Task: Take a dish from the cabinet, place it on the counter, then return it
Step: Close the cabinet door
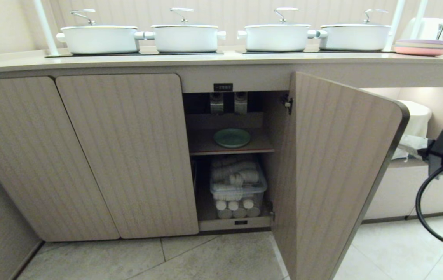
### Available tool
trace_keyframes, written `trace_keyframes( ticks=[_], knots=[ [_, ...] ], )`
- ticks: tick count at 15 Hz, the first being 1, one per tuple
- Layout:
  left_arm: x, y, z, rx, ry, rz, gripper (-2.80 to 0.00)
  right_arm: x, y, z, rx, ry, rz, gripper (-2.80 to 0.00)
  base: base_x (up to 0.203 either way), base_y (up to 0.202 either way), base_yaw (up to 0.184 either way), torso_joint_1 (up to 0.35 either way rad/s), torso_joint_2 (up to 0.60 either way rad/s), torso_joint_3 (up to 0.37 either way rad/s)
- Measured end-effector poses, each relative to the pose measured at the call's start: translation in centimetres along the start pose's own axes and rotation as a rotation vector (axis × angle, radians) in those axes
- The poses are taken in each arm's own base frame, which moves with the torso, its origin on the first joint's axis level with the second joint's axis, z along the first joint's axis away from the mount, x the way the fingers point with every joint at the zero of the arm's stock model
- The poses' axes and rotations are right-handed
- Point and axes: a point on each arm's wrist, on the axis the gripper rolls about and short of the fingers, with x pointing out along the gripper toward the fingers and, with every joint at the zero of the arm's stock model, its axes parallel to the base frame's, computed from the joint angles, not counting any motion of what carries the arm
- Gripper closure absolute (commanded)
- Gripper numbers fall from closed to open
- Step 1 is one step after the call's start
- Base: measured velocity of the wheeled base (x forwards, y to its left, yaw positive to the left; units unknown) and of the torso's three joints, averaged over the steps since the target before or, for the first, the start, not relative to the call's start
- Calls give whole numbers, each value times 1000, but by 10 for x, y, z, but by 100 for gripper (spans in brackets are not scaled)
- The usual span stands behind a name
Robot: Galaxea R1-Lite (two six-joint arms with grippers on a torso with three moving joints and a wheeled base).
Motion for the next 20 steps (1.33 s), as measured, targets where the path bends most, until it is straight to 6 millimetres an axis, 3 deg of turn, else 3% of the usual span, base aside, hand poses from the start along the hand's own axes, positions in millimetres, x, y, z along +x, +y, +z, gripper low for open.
trace_keyframes(
  ticks=[12,20],
  knots=[
    [0,0,0,0,0,0,0,23,30,-18,-52,73,171,0,0,0,0,0,0,0],
    [0,0,0,0,0,1,0,54,51,-34,-98,56,263,0,0,0,0,0,0,0]
  ],
)
